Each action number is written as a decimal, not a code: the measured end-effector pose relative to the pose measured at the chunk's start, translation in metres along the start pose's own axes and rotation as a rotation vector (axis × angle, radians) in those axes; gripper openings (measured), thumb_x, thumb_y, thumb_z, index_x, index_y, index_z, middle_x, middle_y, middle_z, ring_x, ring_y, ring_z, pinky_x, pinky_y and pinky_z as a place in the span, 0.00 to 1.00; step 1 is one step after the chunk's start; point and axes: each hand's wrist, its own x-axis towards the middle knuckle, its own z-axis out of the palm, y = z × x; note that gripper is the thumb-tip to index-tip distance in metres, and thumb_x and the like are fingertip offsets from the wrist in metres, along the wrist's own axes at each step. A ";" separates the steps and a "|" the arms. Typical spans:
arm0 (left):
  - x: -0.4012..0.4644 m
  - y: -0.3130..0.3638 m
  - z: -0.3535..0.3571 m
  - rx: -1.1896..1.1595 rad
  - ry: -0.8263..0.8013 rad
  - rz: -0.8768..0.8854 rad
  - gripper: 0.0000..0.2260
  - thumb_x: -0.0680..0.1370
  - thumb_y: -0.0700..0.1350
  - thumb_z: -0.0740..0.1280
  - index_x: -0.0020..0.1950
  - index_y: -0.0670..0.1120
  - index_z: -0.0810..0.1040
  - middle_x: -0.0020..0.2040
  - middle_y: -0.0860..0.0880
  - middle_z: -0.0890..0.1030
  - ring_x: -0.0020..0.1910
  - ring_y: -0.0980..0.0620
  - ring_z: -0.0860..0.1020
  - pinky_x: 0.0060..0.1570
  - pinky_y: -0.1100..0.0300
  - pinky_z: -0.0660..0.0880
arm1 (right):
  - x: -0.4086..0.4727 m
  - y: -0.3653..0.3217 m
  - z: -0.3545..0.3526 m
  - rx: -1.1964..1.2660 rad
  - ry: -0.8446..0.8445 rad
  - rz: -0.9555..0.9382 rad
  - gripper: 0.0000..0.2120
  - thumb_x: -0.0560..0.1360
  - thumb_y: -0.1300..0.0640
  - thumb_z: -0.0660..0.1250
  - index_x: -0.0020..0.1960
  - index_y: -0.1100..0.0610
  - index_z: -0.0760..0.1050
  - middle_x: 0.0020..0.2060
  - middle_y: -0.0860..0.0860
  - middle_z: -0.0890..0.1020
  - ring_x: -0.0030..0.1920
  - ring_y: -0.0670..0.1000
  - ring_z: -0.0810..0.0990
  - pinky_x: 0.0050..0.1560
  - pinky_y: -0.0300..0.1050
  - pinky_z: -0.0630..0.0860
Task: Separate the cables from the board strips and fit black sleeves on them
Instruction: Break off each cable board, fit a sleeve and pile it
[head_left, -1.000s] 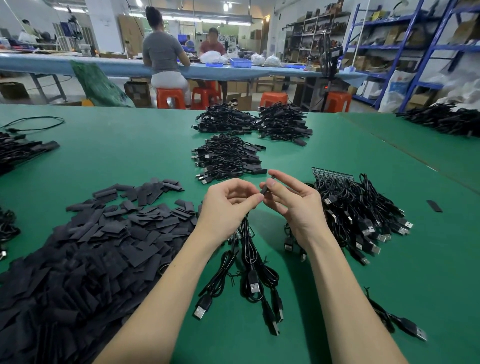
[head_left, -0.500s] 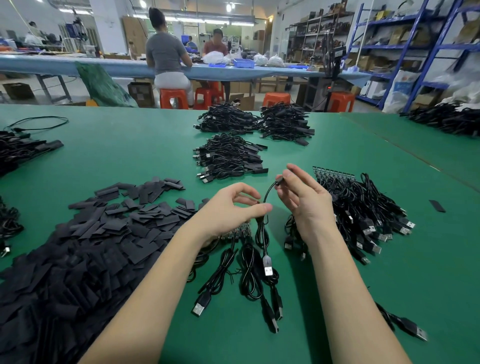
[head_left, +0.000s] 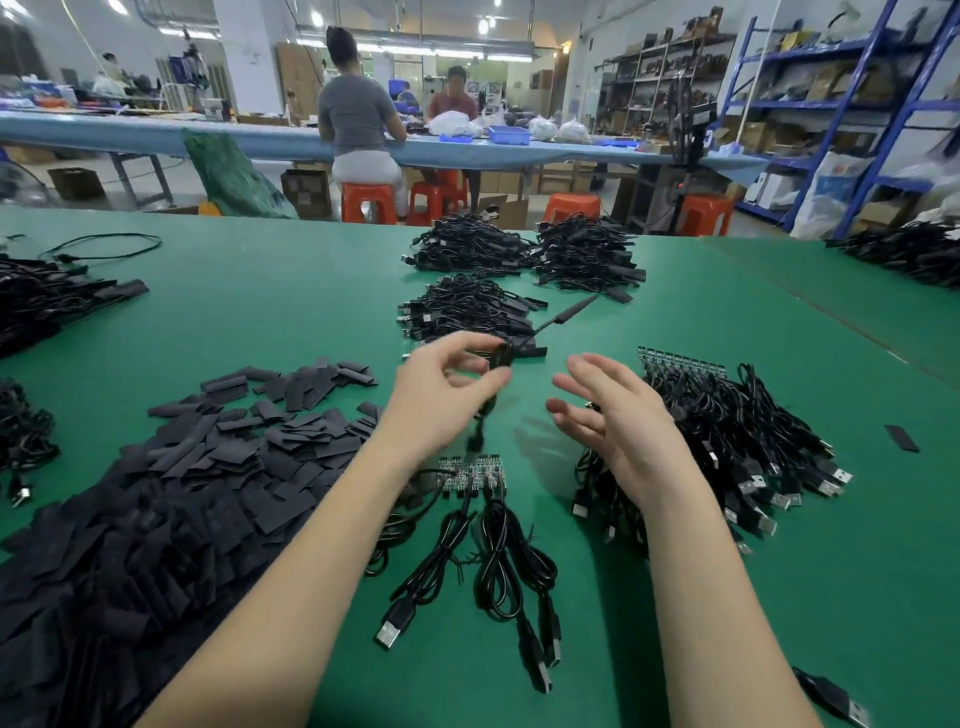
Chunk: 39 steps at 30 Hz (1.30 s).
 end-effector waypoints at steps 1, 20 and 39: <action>0.009 0.001 -0.002 0.075 0.044 0.058 0.11 0.74 0.48 0.76 0.52 0.63 0.82 0.43 0.59 0.81 0.34 0.65 0.78 0.39 0.75 0.72 | 0.001 0.002 0.001 -0.073 -0.011 0.007 0.19 0.77 0.55 0.74 0.66 0.56 0.74 0.52 0.55 0.86 0.43 0.54 0.88 0.39 0.41 0.83; 0.113 -0.050 0.022 1.017 -0.128 0.158 0.11 0.79 0.48 0.66 0.59 0.46 0.74 0.60 0.45 0.75 0.62 0.42 0.73 0.53 0.48 0.75 | 0.007 0.035 0.015 -0.902 -0.169 -0.079 0.05 0.75 0.48 0.72 0.49 0.48 0.83 0.40 0.46 0.87 0.41 0.46 0.85 0.43 0.38 0.76; -0.004 -0.001 -0.016 0.578 -0.413 -0.197 0.10 0.78 0.60 0.68 0.52 0.55 0.79 0.49 0.56 0.81 0.48 0.55 0.79 0.47 0.59 0.72 | -0.005 0.016 0.021 -1.015 -0.186 0.205 0.09 0.67 0.54 0.79 0.45 0.54 0.84 0.31 0.47 0.84 0.32 0.48 0.79 0.37 0.40 0.76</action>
